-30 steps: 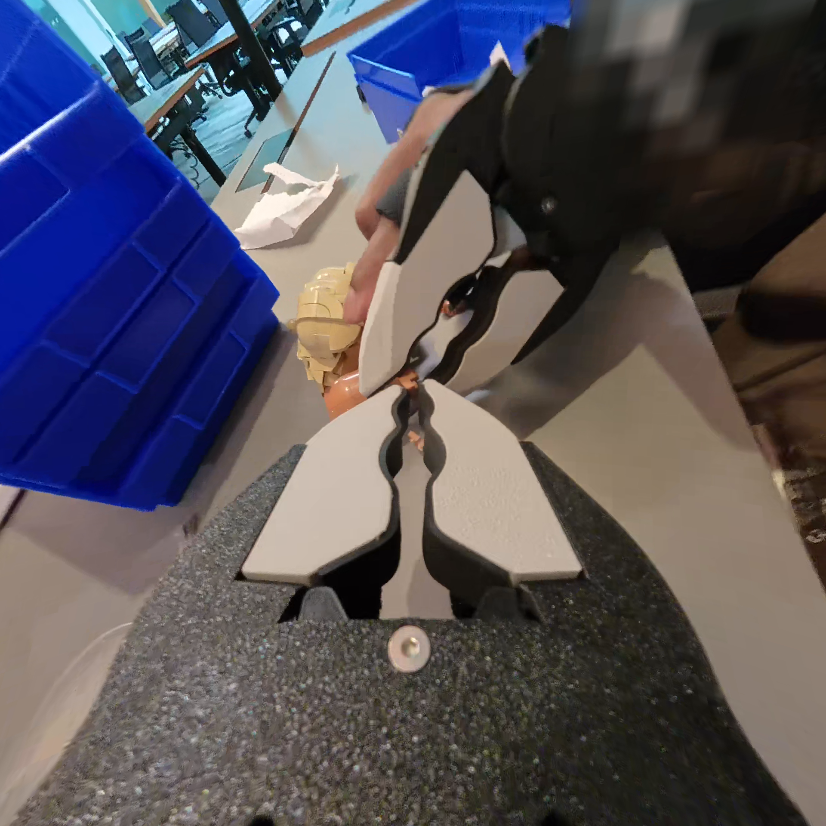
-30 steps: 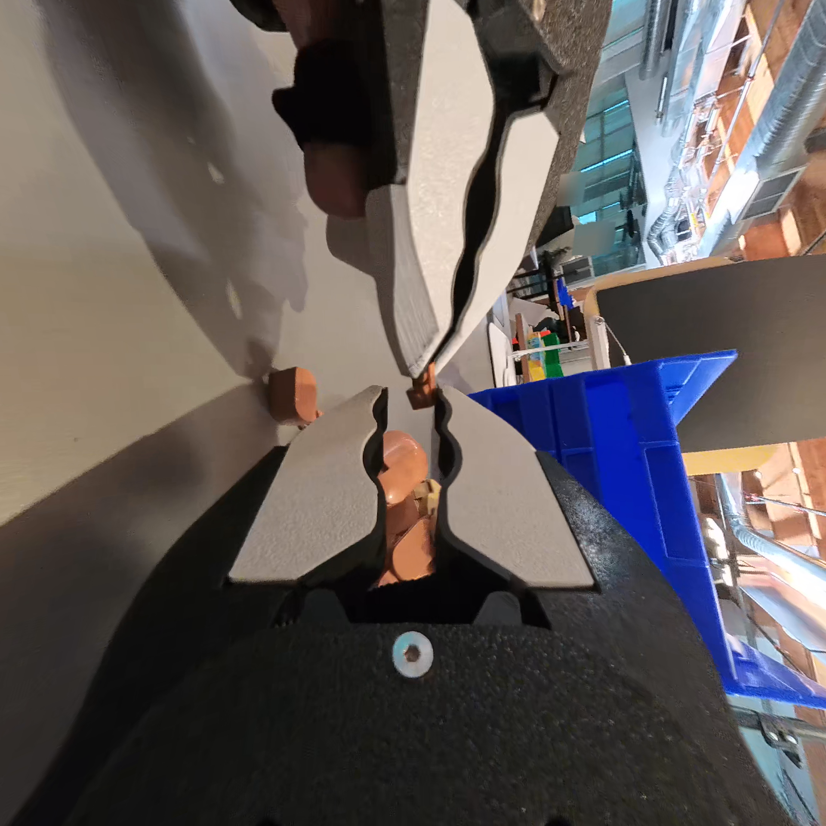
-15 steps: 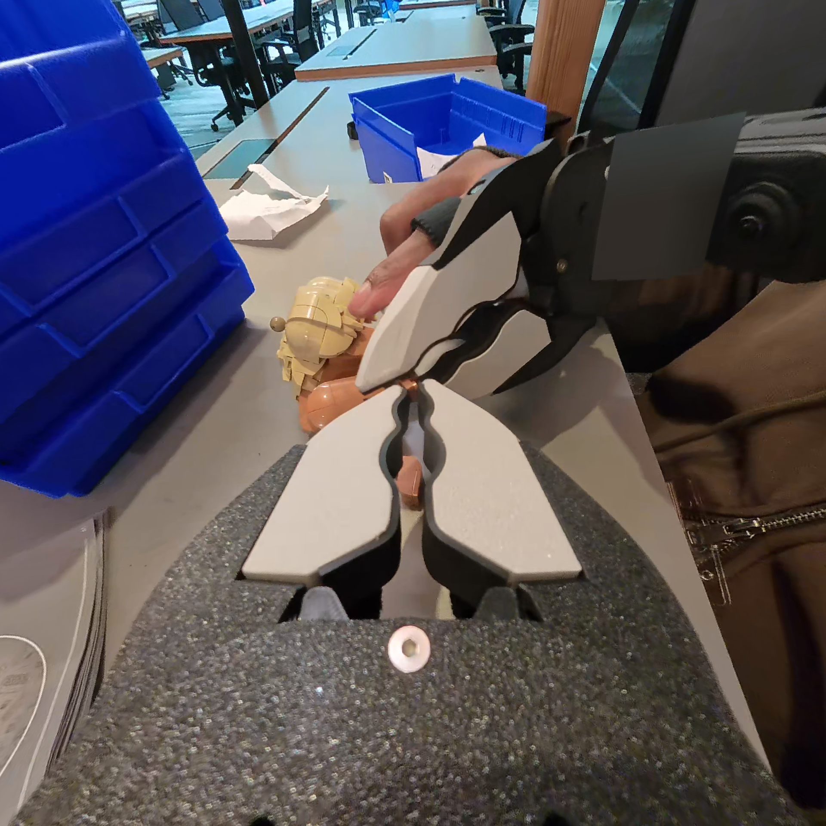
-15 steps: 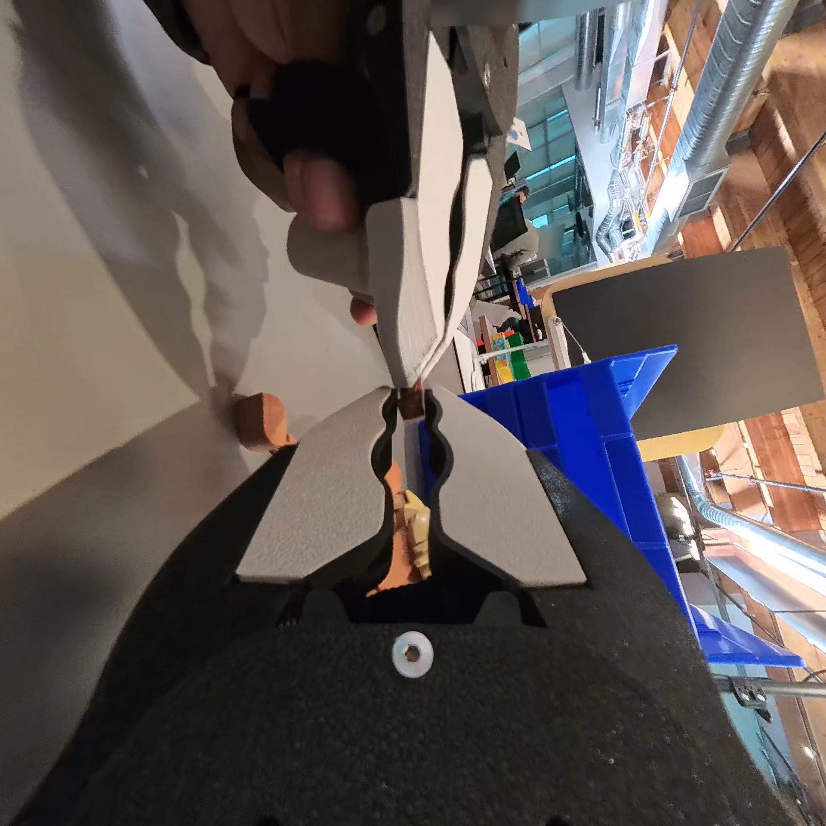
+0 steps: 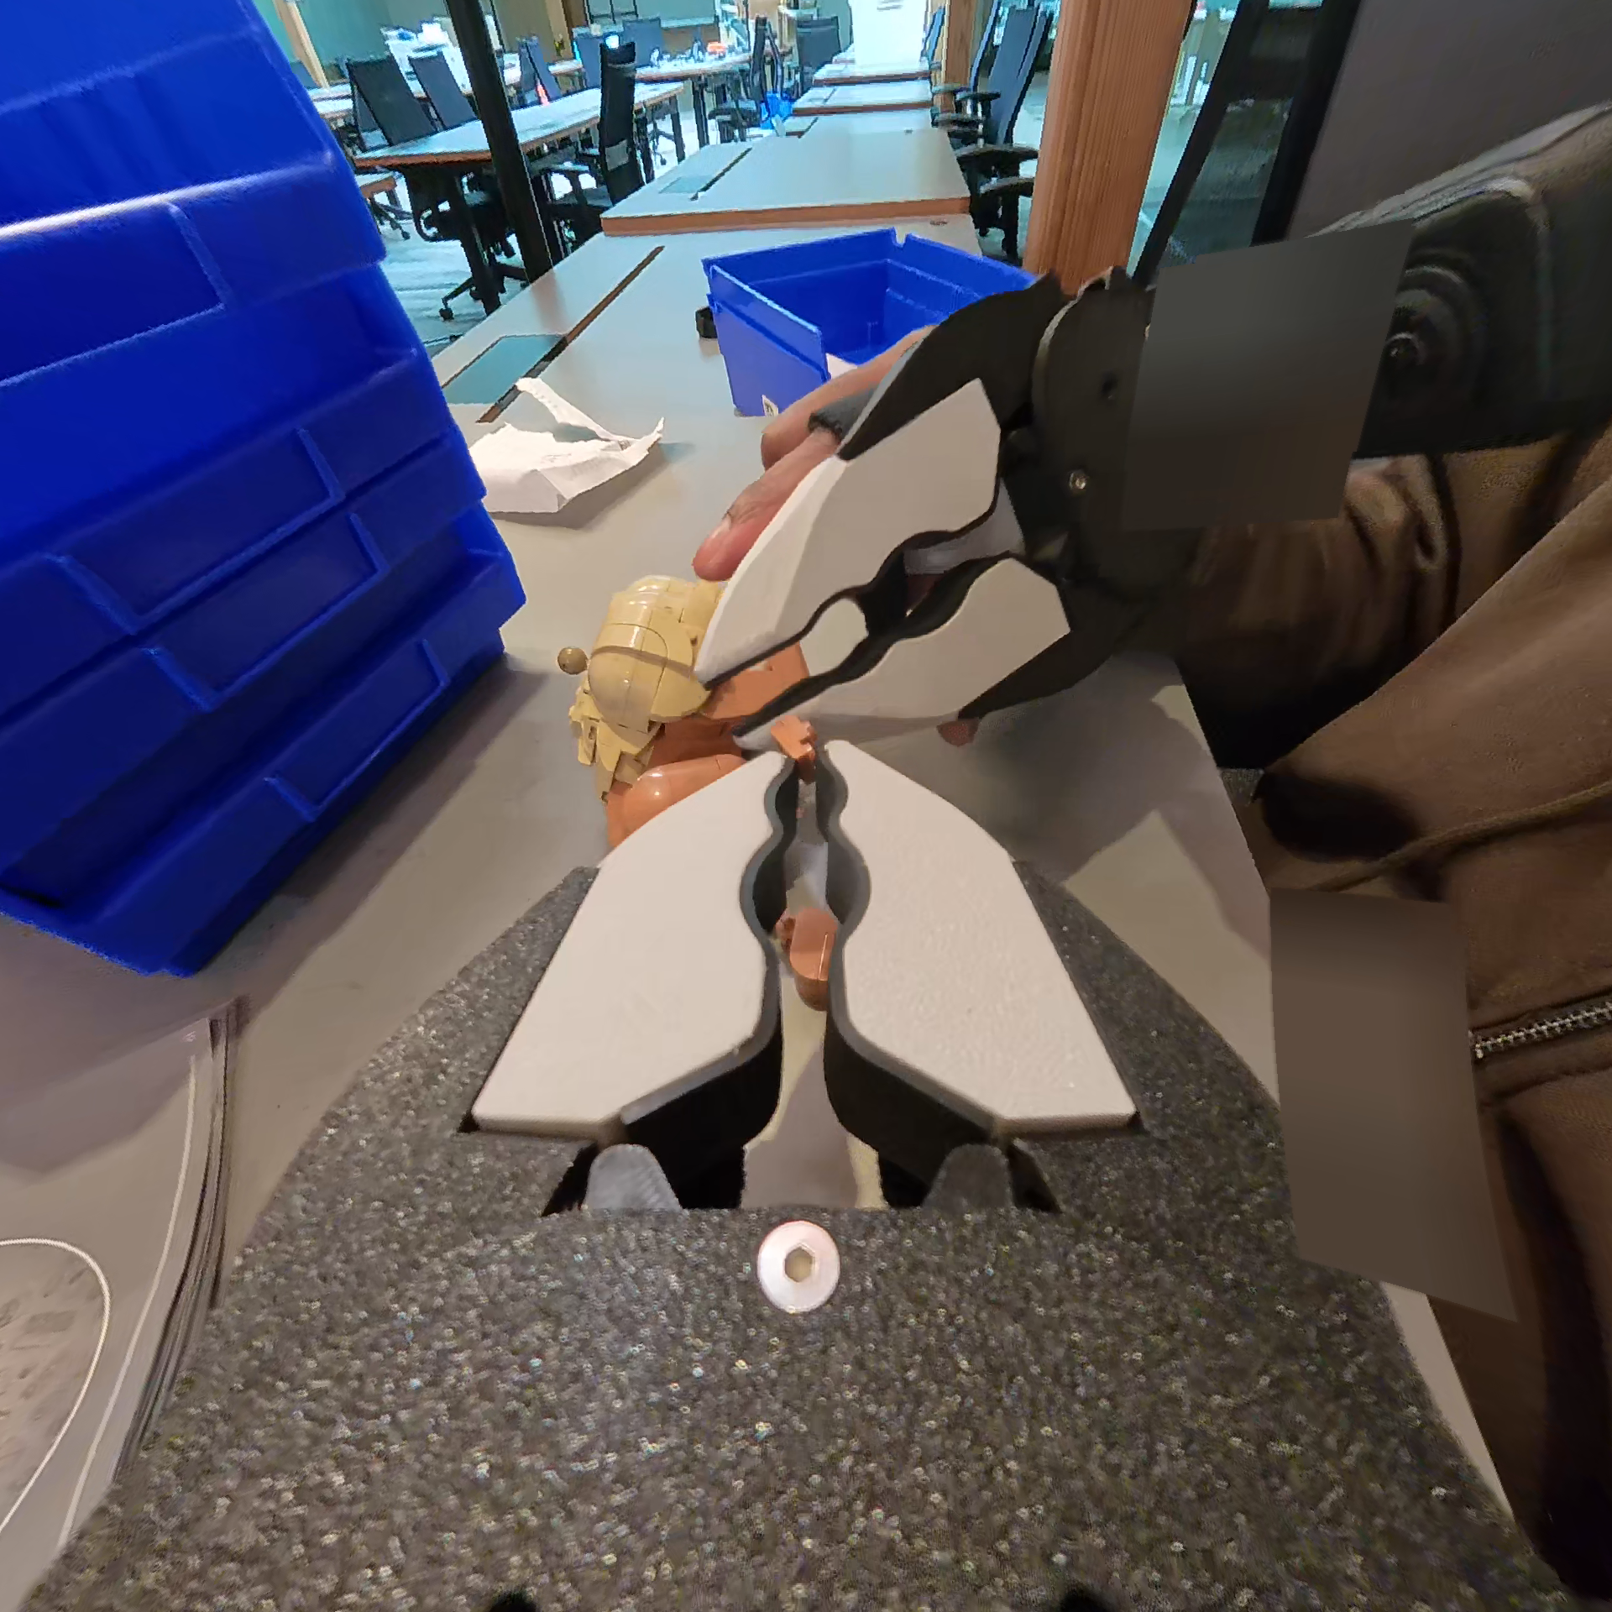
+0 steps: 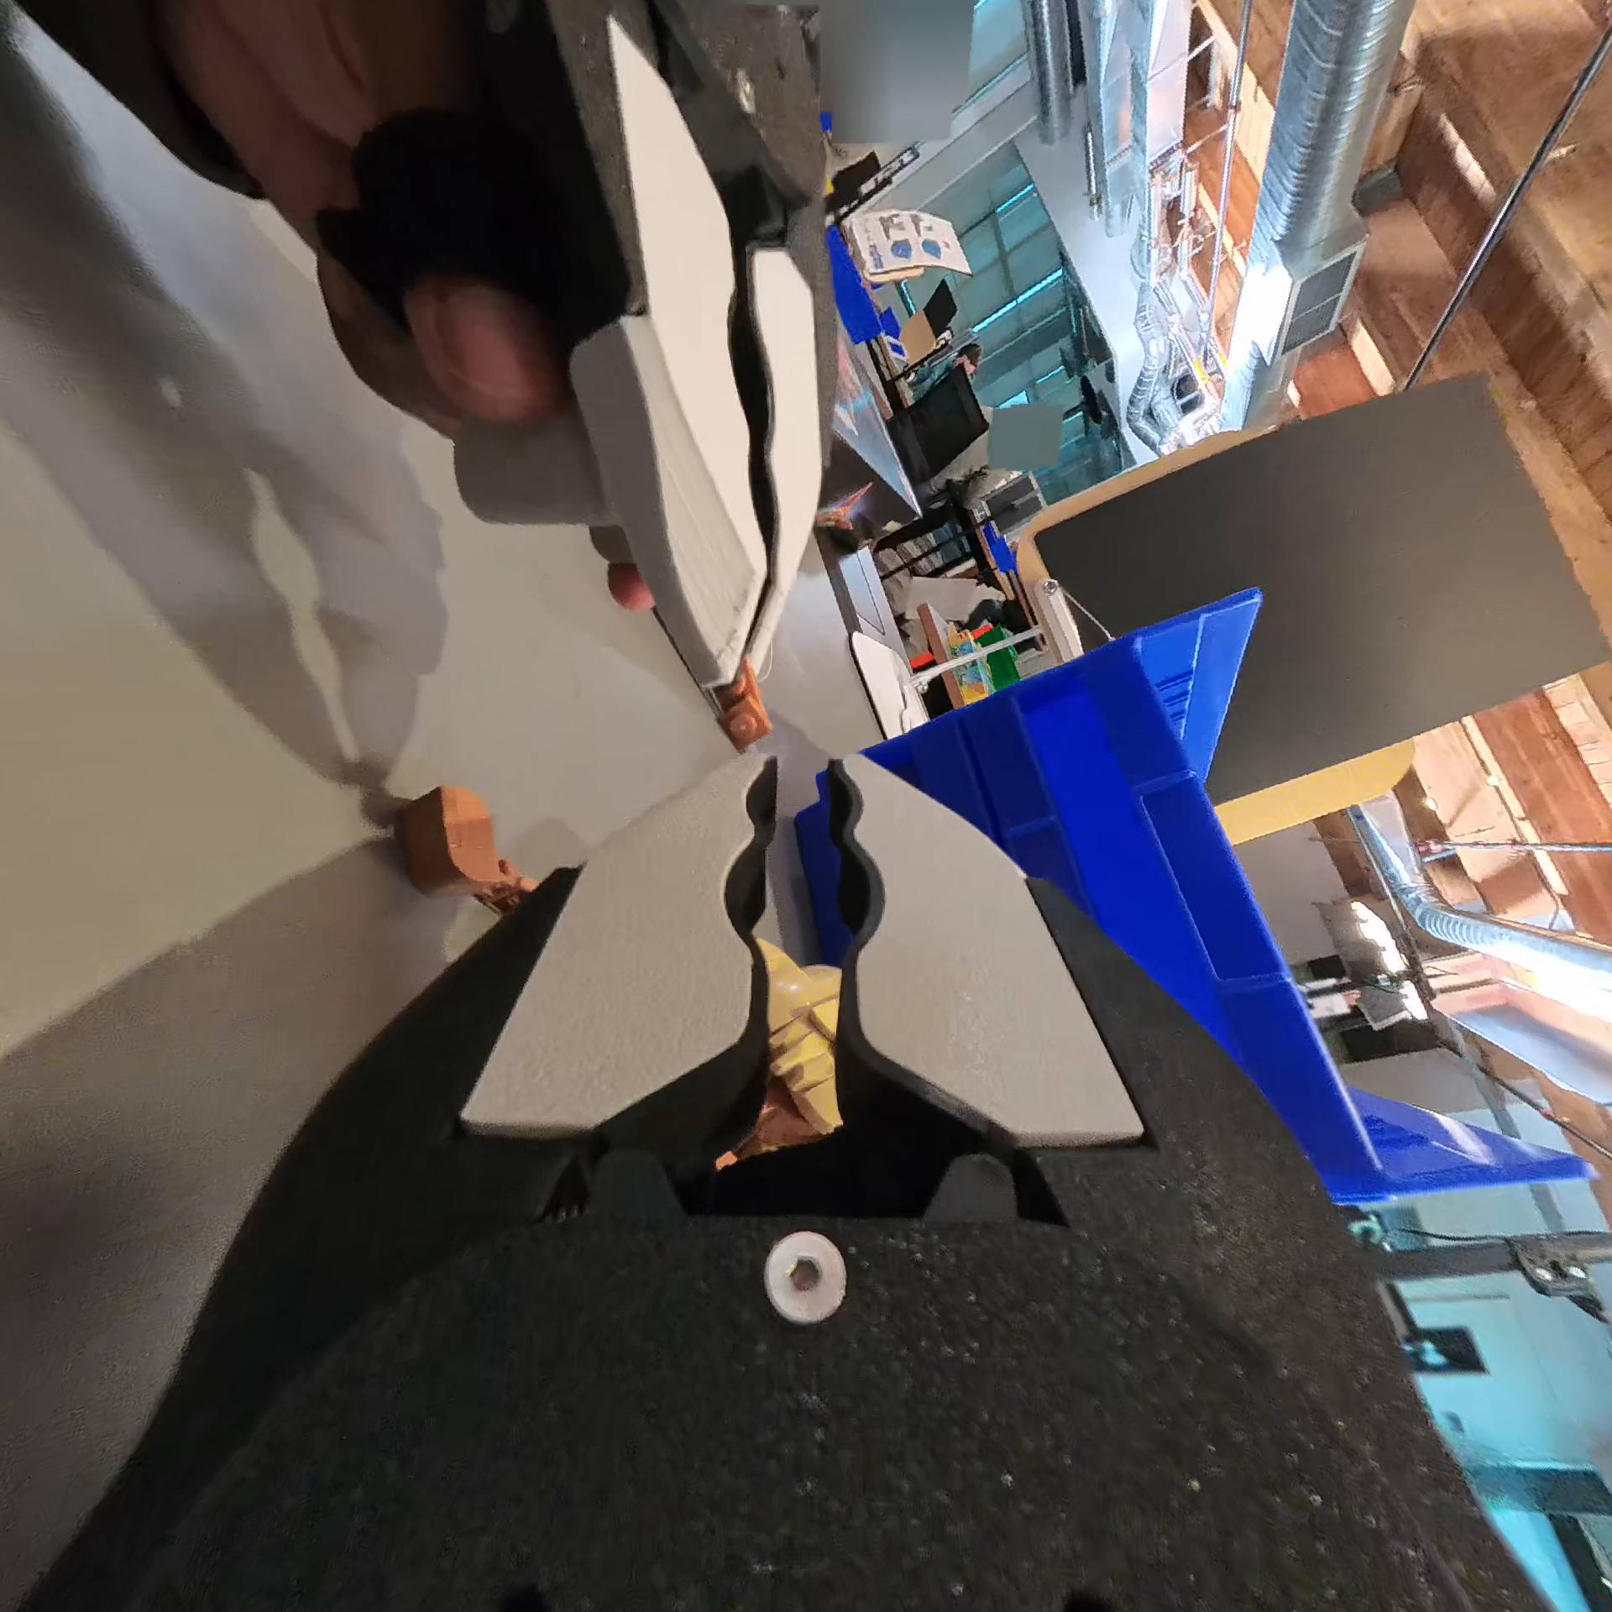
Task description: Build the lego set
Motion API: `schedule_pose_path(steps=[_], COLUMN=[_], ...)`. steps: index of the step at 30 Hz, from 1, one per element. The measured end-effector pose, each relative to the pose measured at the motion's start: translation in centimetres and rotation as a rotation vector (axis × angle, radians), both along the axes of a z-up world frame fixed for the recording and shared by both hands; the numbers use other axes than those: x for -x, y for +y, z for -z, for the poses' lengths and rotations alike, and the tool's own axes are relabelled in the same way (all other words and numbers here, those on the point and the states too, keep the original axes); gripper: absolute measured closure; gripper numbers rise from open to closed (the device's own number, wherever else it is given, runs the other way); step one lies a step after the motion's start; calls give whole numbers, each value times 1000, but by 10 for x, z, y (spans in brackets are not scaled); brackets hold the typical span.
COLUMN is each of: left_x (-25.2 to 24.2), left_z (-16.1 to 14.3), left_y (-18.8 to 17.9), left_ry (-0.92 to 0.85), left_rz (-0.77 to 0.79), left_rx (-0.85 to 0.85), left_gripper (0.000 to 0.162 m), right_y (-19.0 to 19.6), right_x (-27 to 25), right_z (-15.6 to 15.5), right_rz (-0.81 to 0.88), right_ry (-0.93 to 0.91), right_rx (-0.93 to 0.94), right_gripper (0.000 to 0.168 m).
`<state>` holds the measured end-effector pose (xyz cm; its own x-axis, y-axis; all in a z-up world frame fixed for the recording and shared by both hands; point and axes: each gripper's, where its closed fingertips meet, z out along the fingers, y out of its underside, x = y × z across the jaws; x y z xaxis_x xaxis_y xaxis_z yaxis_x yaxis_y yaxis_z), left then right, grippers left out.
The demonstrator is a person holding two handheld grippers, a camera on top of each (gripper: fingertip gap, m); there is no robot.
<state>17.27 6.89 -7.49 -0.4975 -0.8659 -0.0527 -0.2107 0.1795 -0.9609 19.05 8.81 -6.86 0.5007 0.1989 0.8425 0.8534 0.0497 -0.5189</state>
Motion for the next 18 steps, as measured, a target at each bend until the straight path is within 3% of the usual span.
schedule_pose_path(steps=[12,18], left_x=[7,6], left_z=[-33,-37], left_y=[3,1], left_ry=[-56,-87], left_rz=[105,117], left_rx=[425,467], left_gripper=[159,159], right_y=[-10,-8], right_x=[14,21], right_z=[-25,-31], right_rz=[-95,-90], right_ry=[160,206], right_rx=[-73,-103], right_gripper=[152,151])
